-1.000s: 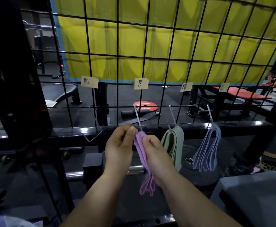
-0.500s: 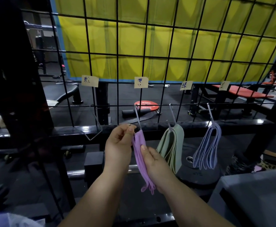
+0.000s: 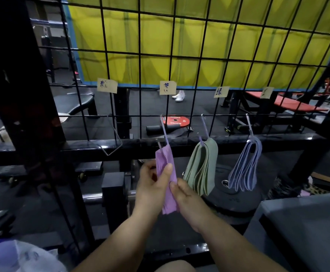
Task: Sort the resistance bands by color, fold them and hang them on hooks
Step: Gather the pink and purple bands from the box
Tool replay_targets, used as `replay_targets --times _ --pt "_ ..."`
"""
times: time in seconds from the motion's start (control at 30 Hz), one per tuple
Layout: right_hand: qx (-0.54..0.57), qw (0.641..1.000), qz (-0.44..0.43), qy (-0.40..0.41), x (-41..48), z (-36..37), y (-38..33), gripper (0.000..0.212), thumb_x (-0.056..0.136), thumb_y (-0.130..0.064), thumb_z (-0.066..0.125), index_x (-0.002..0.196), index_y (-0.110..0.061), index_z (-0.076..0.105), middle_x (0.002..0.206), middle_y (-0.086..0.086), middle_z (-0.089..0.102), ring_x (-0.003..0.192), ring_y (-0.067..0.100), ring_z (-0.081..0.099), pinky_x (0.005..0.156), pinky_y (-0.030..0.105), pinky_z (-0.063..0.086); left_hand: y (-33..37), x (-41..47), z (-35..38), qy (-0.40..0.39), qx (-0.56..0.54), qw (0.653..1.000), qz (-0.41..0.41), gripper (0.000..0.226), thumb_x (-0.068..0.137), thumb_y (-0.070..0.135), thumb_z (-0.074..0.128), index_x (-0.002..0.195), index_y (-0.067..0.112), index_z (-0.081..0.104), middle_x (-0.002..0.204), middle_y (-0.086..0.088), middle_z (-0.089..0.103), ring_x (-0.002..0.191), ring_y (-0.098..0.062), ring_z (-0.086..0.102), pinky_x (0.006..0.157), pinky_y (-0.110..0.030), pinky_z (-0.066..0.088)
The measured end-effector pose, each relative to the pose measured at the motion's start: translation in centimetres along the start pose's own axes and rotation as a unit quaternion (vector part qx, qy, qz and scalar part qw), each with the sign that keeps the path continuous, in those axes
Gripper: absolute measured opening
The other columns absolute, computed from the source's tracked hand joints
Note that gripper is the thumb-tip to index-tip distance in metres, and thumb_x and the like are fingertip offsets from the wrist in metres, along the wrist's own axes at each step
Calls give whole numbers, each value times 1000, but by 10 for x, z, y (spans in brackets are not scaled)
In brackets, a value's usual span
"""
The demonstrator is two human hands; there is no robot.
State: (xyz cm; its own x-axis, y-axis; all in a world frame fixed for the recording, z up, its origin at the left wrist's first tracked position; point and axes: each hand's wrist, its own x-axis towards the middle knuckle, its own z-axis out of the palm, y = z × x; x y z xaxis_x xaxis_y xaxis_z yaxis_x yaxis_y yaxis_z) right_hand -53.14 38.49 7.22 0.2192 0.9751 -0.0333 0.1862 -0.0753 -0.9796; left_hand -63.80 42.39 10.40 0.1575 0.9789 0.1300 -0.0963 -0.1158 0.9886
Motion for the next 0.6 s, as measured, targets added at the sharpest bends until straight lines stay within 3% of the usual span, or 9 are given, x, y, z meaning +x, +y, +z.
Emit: replay_targets --times 0.13,0.2,0.27,0.33,0.47,0.6 --pt "-18 1000 1 -16 -6 -1 15 31 98 -55 37 101 -35 60 87 15 67 75 15 60 93 46 50 -18 -13 5 -44 52 998 8 16 92 34 61 103 26 55 91 -3 66 75 -18 67 54 -26 52" --pt "-29 999 -10 -14 -7 -2 16 35 102 -49 36 102 -23 59 76 8 62 71 13 57 84 39 50 -21 -16 8 -28 71 997 22 10 98 30 52 98 20 55 86 -6 65 65 -8 63 47 -17 46" --pt "-60 998 -21 -11 -8 -3 15 38 104 -43 35 101 -12 56 69 2 58 65 10 54 73 30 45 -23 -18 8 -10 97 995 34 19 102 28 44 93 16 55 78 -5 62 54 0 59 43 -12 41" --pt "-83 996 -28 -14 -10 -4 16 39 105 -39 33 99 -6 53 65 0 55 62 9 52 67 23 43 -31 -20 7 -9 128 991 44 26 102 34 40 90 17 55 73 -2 62 53 -2 59 48 -14 44" --pt "-112 993 -33 -16 -10 -5 19 35 106 -34 33 95 -6 51 66 0 56 62 10 52 66 20 44 -45 -19 6 6 179 982 67 27 100 43 37 89 25 54 68 2 64 63 -8 61 66 -36 52" --pt "-127 991 -36 -27 -11 -6 18 35 106 -31 33 87 -7 49 63 -1 55 60 9 51 67 18 42 -51 -22 2 -15 218 973 69 26 99 48 36 85 33 51 64 3 63 62 -4 60 66 -32 50"
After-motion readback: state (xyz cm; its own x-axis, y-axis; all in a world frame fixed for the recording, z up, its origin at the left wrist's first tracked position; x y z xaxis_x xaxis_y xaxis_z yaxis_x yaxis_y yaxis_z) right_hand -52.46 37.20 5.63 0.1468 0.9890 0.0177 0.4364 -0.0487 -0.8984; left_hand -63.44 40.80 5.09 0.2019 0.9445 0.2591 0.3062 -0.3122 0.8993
